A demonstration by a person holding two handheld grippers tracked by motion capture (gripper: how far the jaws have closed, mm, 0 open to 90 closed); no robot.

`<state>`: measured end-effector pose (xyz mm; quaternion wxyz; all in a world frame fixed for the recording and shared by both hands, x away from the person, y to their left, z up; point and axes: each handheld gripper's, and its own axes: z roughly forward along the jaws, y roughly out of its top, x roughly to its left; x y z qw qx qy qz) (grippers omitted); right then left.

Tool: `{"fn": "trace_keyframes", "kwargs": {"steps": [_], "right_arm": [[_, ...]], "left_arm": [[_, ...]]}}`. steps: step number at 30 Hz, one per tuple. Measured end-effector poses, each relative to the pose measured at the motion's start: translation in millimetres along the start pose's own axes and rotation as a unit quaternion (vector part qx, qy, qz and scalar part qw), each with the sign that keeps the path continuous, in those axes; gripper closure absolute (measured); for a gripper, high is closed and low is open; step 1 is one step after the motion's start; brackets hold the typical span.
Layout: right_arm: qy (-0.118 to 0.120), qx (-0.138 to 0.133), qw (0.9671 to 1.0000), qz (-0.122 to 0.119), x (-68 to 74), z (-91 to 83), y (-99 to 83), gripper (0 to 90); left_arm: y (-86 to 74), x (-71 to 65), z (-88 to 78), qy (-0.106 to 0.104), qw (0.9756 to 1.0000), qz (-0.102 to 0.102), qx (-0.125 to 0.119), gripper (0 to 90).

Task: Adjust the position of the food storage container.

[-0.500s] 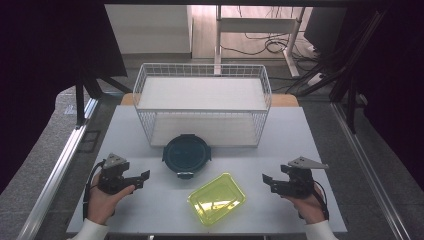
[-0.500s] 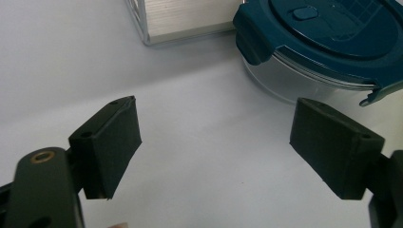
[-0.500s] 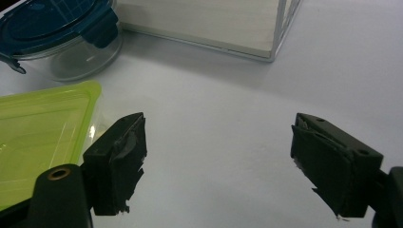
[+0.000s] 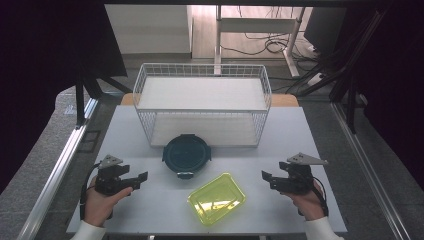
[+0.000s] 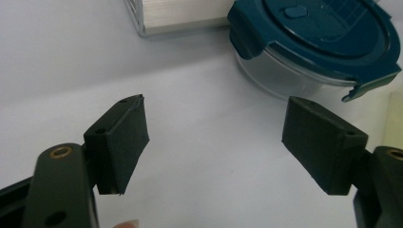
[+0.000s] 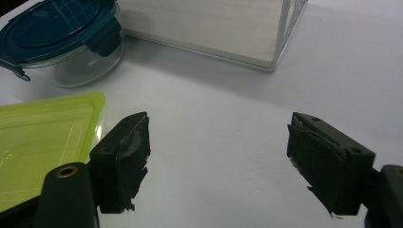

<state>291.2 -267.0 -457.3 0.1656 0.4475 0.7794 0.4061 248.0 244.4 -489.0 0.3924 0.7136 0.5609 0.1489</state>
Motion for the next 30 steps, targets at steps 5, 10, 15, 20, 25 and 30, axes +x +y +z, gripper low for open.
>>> {"fn": "trace_keyframes", "kwargs": {"steps": [5,10,15,20,25,30], "right_arm": [[0.000,0.008,1.0000,0.006,0.3,-2.7,-7.8,22.5],[-0.001,0.012,0.9999,0.012,-0.5,-3.1,-11.1,22.7],[-0.002,0.013,0.9999,0.011,-1.5,-2.6,-11.9,22.9],[-0.002,0.011,0.9999,0.012,-4.9,1.6,-7.7,23.1],[-0.003,0.022,0.9997,0.008,-5.8,5.2,-10.6,23.1],[-0.007,0.020,0.9997,0.011,-7.1,3.1,-10.3,23.3]], "left_arm": [[5.6,-4.2,7.4,-0.006,0.9999,0.009,0.005,23.8],[6.5,-7.9,12.8,-0.011,0.9998,0.012,0.010,23.8],[7.5,-6.1,15.5,-0.008,0.9998,0.013,0.016,23.9],[10.1,-1.4,13.9,-0.006,0.9998,0.014,0.013,24.1],[6.5,7.0,13.7,-0.003,0.9998,0.003,0.020,26.5],[9.4,4.8,11.5,-0.009,0.9998,0.007,0.017,32.2]]}}
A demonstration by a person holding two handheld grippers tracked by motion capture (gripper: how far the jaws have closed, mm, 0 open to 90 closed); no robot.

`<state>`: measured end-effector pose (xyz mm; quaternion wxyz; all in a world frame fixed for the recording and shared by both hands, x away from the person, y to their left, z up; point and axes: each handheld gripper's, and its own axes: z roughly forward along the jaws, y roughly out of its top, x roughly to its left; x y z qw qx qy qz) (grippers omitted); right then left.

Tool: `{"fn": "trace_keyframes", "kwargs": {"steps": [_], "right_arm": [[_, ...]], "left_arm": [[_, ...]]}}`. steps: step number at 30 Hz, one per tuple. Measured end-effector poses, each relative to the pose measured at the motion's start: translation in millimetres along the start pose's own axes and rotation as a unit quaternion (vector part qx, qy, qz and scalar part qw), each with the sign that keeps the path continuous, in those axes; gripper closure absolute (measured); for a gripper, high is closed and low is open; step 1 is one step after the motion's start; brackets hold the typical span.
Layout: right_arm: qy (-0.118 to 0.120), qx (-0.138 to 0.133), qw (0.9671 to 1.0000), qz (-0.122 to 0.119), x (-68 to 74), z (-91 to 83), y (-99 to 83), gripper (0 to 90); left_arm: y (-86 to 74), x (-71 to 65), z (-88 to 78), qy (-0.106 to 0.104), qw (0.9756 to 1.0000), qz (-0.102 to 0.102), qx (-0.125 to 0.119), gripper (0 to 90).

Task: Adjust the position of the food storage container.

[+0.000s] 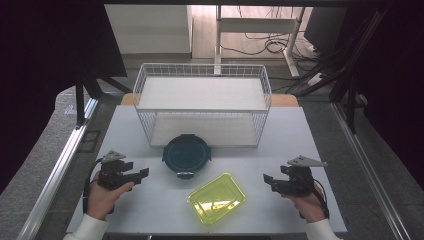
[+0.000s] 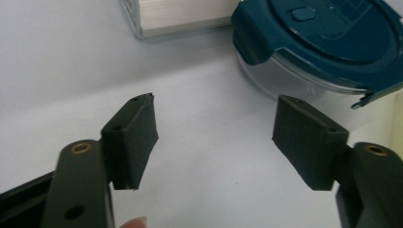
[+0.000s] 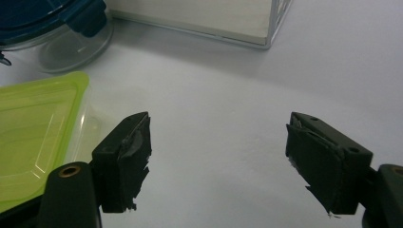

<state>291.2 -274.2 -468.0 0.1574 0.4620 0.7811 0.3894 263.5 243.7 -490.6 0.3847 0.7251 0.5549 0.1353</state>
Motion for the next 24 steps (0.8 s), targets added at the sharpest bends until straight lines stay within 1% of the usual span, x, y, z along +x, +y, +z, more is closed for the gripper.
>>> {"fn": "trace_keyframes", "kwargs": {"steps": [4,9,11,14,18,20,22,23,24], "right_arm": [[-0.003,-0.002,1.0000,0.003,-1.2,-2.5,0.3,23.4],[-0.005,-0.002,1.0000,0.007,-3.2,-6.0,0.4,23.3],[-0.006,-0.005,0.9999,0.010,-4.0,-6.8,2.3,23.3],[-0.008,-0.007,0.9999,0.007,-3.7,-6.9,3.0,23.4],[-0.009,-0.006,0.9999,0.007,-3.8,-6.8,2.9,23.4],[-0.010,-0.004,0.9999,0.008,-4.3,-7.0,2.6,23.4],[-0.011,-0.003,0.9999,0.010,-4.6,-7.0,2.4,23.3],[-0.012,0.000,0.9998,0.012,-4.9,-7.0,2.6,23.4],[-0.013,0.001,0.9998,0.012,-4.9,-6.9,2.7,23.4]], "left_arm": [[4.0,-3.2,0.2,-0.001,1.0000,0.005,0.001,37.1],[12.7,-6.8,0.2,-0.001,0.9999,0.014,0.002,39.2],[17.0,-6.7,2.2,-0.006,0.9998,0.017,0.011,42.2],[22.5,-5.0,5.3,-0.009,0.9993,0.022,0.027,45.5],[30.5,-1.9,9.2,-0.007,0.9992,0.019,0.035,55.3],[35.1,-0.5,11.4,-0.009,0.9991,0.016,0.038,61.0],[40.1,1.8,14.8,-0.025,0.9984,0.011,0.048,69.4],[45.0,3.1,18.5,-0.036,0.9977,0.010,0.056,76.3],[45.0,3.1,18.5,-0.036,0.9977,0.010,0.056,79.3]]}}
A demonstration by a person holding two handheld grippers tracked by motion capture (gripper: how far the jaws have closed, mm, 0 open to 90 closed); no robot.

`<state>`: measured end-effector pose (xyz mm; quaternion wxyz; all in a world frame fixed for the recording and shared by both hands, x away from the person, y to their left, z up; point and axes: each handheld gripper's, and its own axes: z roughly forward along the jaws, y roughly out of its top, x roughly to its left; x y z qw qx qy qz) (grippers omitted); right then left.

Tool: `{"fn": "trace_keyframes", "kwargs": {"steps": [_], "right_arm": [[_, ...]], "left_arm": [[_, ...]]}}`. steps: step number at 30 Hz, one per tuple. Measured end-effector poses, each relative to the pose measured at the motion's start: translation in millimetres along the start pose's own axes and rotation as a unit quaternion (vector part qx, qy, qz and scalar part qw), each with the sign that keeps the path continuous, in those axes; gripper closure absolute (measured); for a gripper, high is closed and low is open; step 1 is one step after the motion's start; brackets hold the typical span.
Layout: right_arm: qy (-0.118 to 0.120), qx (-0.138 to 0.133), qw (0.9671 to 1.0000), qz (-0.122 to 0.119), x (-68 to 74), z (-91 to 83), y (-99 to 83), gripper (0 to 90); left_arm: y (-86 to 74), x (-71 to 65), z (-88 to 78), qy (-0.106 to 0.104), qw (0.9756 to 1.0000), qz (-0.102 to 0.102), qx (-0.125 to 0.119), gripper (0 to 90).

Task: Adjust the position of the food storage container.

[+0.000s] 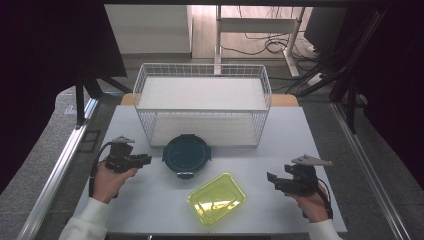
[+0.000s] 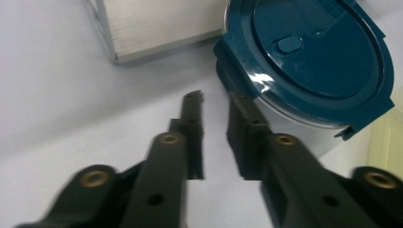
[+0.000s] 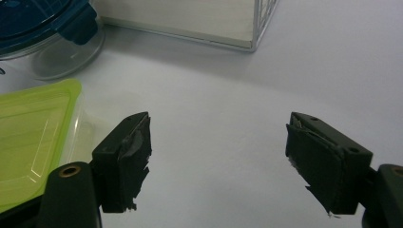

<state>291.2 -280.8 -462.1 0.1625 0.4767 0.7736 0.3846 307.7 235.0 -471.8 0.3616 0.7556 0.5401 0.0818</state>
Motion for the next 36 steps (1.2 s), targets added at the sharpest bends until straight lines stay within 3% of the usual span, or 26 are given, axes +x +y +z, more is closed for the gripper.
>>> {"fn": "trace_keyframes", "kwargs": {"steps": [7,13,18,20,25,30,32,36], "right_arm": [[-0.004,0.004,1.0000,0.002,-0.3,1.9,-1.0,23.4],[-0.004,0.008,1.0000,0.002,-0.5,3.6,-1.5,23.3],[-0.017,0.001,0.9999,-0.003,-0.3,3.8,-2.4,23.6],[-0.022,-0.006,0.9997,-0.006,0.5,2.1,-2.1,23.8],[-0.026,-0.012,0.9996,-0.003,0.3,1.6,-1.0,23.9],[-0.026,-0.010,0.9996,-0.005,1.0,4.1,-0.3,23.9],[-0.025,-0.009,0.9996,-0.005,1.3,4.7,-0.3,23.9],[-0.025,-0.008,0.9997,-0.005,0.5,5.0,-0.8,23.9]], "left_arm": [[17.0,2.5,20.4,0.004,0.9996,0.000,0.027,89.2],[23.6,4.9,39.2,-0.004,0.9990,-0.010,0.043,90.0],[28.7,2.4,54.1,-0.004,0.9984,-0.001,0.056,90.0],[29.5,0.5,56.3,0.005,0.9983,0.002,0.058,90.0],[29.8,-0.3,58.2,0.000,0.9984,0.012,0.056,90.0],[30.5,-7.5,62.3,-0.024,0.9984,0.008,0.051,90.0],[31.2,-9.7,62.9,-0.024,0.9982,0.015,0.053,90.0],[31.8,-9.6,64.7,-0.032,0.9982,0.006,0.051,90.0]]}}
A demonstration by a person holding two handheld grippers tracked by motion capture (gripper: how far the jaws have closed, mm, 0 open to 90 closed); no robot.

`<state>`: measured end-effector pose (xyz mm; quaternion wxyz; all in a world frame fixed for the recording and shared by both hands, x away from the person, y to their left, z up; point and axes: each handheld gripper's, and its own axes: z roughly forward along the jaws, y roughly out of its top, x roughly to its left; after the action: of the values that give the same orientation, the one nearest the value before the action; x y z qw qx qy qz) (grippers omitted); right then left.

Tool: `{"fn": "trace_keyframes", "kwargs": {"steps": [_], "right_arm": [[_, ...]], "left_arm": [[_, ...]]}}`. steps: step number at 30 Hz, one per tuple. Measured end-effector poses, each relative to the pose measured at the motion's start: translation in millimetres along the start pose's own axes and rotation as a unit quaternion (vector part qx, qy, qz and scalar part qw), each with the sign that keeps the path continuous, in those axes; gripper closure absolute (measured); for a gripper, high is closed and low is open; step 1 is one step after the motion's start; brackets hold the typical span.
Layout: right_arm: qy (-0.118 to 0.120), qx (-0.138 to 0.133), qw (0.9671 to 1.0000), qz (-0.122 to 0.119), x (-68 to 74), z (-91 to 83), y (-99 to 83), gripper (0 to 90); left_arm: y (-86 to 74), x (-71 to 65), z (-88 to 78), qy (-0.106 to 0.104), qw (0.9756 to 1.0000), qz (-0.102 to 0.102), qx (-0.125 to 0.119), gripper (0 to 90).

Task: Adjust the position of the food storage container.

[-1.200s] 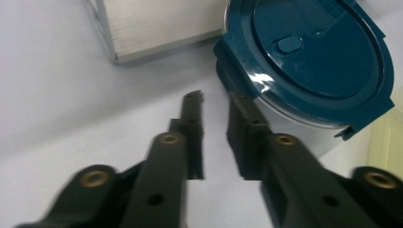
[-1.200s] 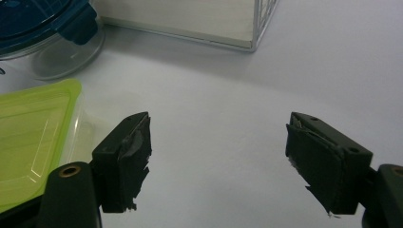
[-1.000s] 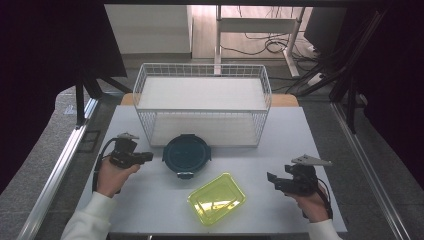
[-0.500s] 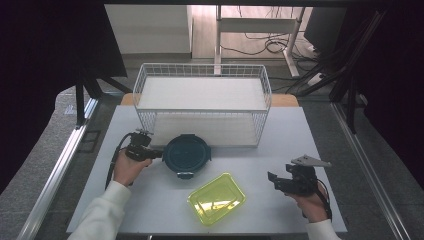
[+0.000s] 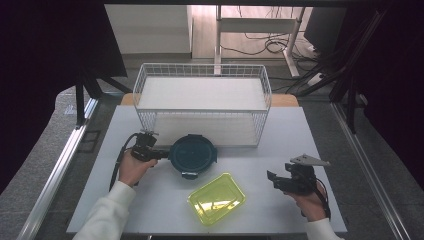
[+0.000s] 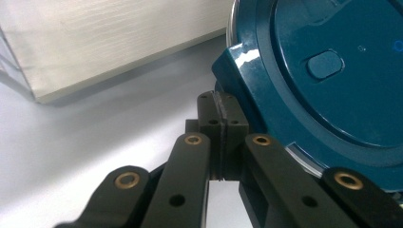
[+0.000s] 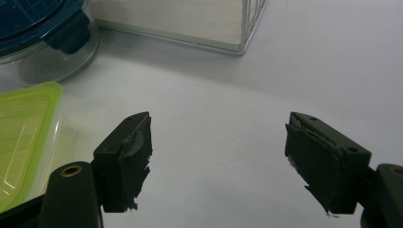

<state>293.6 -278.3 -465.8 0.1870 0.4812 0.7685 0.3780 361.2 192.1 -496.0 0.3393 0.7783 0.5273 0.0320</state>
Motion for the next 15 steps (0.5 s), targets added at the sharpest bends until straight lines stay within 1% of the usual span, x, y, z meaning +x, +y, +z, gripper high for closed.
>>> {"fn": "trace_keyframes", "kwargs": {"steps": [3,4,5,6,7,9,11,12,14,15], "right_arm": [[-0.002,-0.002,1.0000,0.003,-1.5,-1.3,-0.6,23.9],[-0.002,-0.002,1.0000,0.003,-1.5,-1.3,-0.6,23.9],[-0.002,-0.002,1.0000,0.004,-1.7,-1.6,-0.6,23.9],[-0.002,-0.002,1.0000,0.004,-1.7,-1.6,-0.6,23.9],[-0.002,-0.002,1.0000,0.004,-1.6,-1.6,-0.5,23.9],[-0.002,-0.002,1.0000,0.003,-1.4,-1.6,-0.4,23.9],[-0.002,-0.001,1.0000,0.001,-1.3,-1.4,-0.4,23.9],[-0.002,0.000,1.0000,0.001,-1.4,-1.1,-0.3,23.9],[-0.002,0.000,1.0000,0.002,-1.5,-0.7,-0.3,23.9],[-0.002,0.001,1.0000,0.002,-1.3,-0.5,-0.4,23.9]], "left_arm": [[0.1,-0.2,0.7,-0.006,1.0000,-0.003,0.000,90.0],[0.2,-0.3,0.6,-0.006,1.0000,0.000,0.002,90.0],[0.3,-1.7,1.5,-0.007,1.0000,-0.003,-0.002,90.0],[0.4,-2.3,2.0,-0.010,0.9999,-0.002,-0.002,90.0],[0.6,-2.2,1.6,-0.012,0.9999,0.005,0.002,90.0],[0.3,-4.6,2.0,-0.019,0.9998,0.002,0.000,90.0],[0.2,-6.6,1.7,-0.024,0.9997,0.009,0.000,90.0],[0.3,-7.8,1.8,-0.022,0.9997,0.012,0.001,90.0],[0.4,-9.6,3.0,-0.023,0.9997,0.010,-0.004,90.0],[0.4,-9.7,2.8,-0.022,0.9996,0.016,-0.001,90.0]]}}
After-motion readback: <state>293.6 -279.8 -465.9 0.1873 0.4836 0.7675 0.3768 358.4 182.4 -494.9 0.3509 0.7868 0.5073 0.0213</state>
